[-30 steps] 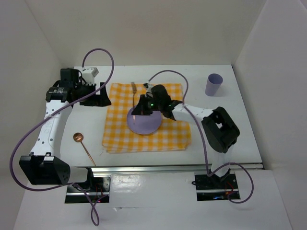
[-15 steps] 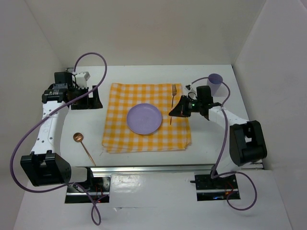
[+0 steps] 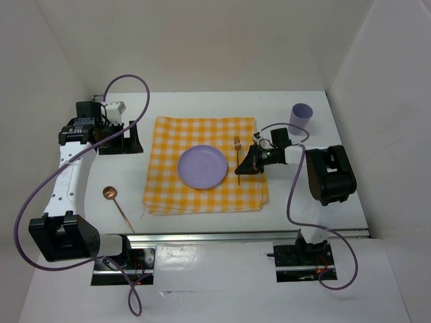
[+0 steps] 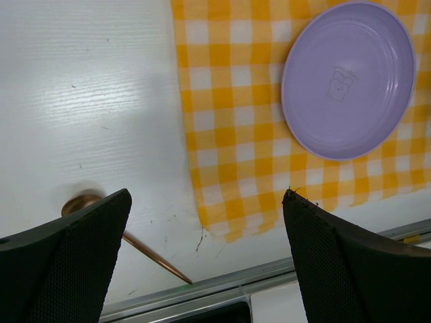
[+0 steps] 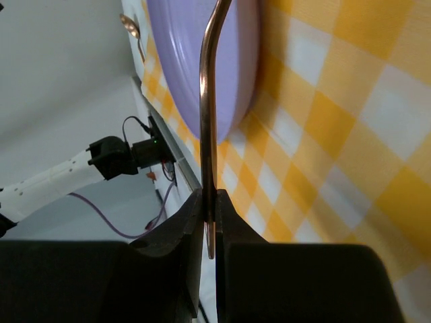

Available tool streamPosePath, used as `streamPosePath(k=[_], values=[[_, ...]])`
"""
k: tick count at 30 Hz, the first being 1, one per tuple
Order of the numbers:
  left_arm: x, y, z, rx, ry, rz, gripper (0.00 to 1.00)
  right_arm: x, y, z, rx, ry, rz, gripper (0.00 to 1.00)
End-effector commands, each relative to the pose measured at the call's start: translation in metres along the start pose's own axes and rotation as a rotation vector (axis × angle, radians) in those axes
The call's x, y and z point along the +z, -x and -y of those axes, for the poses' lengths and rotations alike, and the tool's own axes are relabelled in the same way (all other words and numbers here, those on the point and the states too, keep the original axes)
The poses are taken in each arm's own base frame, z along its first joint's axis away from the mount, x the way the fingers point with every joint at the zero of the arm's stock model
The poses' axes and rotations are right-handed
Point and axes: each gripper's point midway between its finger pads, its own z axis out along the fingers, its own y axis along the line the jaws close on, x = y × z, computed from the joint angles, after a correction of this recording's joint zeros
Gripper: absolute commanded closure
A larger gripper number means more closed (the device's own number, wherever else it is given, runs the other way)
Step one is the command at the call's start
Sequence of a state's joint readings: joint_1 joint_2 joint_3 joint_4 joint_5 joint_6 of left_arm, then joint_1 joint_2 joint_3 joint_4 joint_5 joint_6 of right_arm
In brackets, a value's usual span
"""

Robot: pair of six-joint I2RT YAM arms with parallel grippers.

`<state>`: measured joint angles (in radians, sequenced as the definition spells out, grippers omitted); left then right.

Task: Set the dinner table for one person

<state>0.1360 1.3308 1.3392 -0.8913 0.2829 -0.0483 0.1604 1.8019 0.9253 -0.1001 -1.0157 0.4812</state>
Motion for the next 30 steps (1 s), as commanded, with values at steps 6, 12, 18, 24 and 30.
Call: streamPosePath(k=[6, 12, 18, 24, 30], values=[[-0.006, 0.003, -0.001, 0.015, 0.002, 0.005, 0.01, 0.006, 0.018, -0.001, -0.005, 0.054, -0.019, 0.98], [-0.006, 0.003, -0.001, 0.015, 0.002, 0.005, 0.01, 0.007, 0.016, 0.009, 0.035, 0.041, -0.013, 0.92], [-0.006, 0.003, 0.000, 0.015, -0.009, 0.005, 0.01, 0.007, 0.011, 0.021, 0.084, 0.021, -0.011, 0.85], [-0.005, 0.005, 0.000, 0.025, -0.009, 0.005, 0.01, 0.007, 0.014, 0.028, 0.113, -0.005, -0.006, 0.77], [-0.006, 0.001, 0.001, 0.028, -0.019, -0.012, 0.01, 0.005, 0.012, 0.045, 0.176, -0.053, -0.009, 0.76]])
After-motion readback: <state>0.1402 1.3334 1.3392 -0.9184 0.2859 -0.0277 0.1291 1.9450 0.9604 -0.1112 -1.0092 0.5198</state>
